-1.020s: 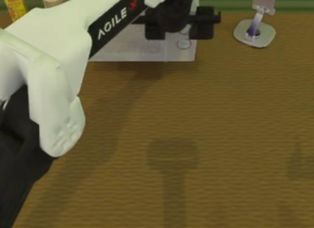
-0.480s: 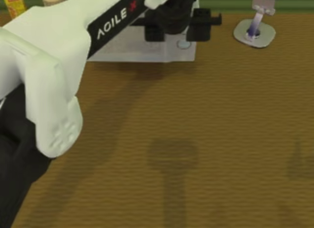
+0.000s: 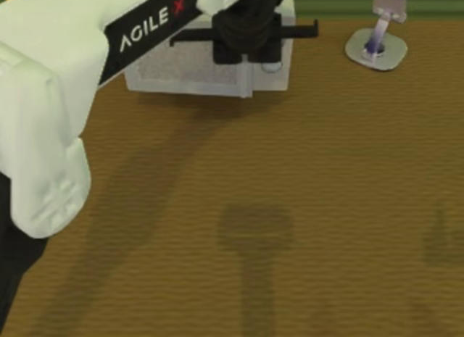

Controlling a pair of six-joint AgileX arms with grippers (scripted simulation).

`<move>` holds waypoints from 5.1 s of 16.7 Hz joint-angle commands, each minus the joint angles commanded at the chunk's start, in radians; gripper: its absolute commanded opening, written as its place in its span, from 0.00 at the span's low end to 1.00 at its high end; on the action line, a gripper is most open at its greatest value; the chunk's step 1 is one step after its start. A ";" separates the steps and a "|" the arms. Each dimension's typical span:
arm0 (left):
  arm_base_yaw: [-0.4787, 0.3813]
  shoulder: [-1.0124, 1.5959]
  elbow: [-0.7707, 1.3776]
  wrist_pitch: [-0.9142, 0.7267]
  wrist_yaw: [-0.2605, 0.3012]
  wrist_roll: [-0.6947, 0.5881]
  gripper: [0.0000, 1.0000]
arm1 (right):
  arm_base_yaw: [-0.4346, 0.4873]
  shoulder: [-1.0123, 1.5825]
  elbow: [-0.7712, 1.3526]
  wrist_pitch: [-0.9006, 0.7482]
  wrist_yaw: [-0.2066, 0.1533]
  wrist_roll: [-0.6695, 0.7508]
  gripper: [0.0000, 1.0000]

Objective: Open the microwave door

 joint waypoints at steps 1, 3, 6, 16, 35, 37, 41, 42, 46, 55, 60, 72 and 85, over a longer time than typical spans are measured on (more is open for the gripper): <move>0.000 0.000 0.000 0.000 0.000 0.000 0.00 | 0.000 0.000 0.000 0.000 0.000 0.000 1.00; 0.000 0.000 0.000 0.000 0.000 0.000 0.00 | 0.000 0.000 0.000 0.000 0.000 0.000 1.00; 0.000 0.000 0.000 0.000 0.000 0.000 0.00 | 0.000 0.000 0.000 0.000 0.000 0.000 1.00; 0.000 0.000 0.000 0.000 0.000 0.000 0.00 | 0.000 0.000 0.000 0.000 0.000 0.000 1.00; 0.004 -0.111 -0.191 0.104 0.038 0.085 0.00 | 0.000 0.000 0.000 0.000 0.000 0.000 1.00; 0.004 -0.111 -0.191 0.104 0.038 0.085 0.00 | 0.000 0.000 0.000 0.000 0.000 0.000 1.00; 0.004 -0.111 -0.191 0.104 0.038 0.085 0.00 | 0.000 0.000 0.000 0.000 0.000 0.000 1.00; 0.004 -0.111 -0.191 0.104 0.038 0.085 0.00 | 0.000 0.000 0.000 0.000 0.000 0.000 1.00; 0.004 -0.111 -0.191 0.104 0.038 0.085 0.00 | 0.000 0.000 0.000 0.000 0.000 0.000 1.00; 0.004 -0.111 -0.191 0.104 0.038 0.085 0.00 | 0.000 0.000 0.000 0.000 0.000 0.000 1.00; -0.003 -0.106 -0.193 0.105 0.043 0.081 0.00 | 0.000 0.000 0.000 0.000 0.000 0.000 1.00; 0.014 -0.219 -0.366 0.196 0.088 0.187 0.00 | 0.000 0.000 0.000 0.000 0.000 0.000 1.00; 0.014 -0.219 -0.366 0.196 0.088 0.187 0.00 | 0.000 0.000 0.000 0.000 0.000 0.000 1.00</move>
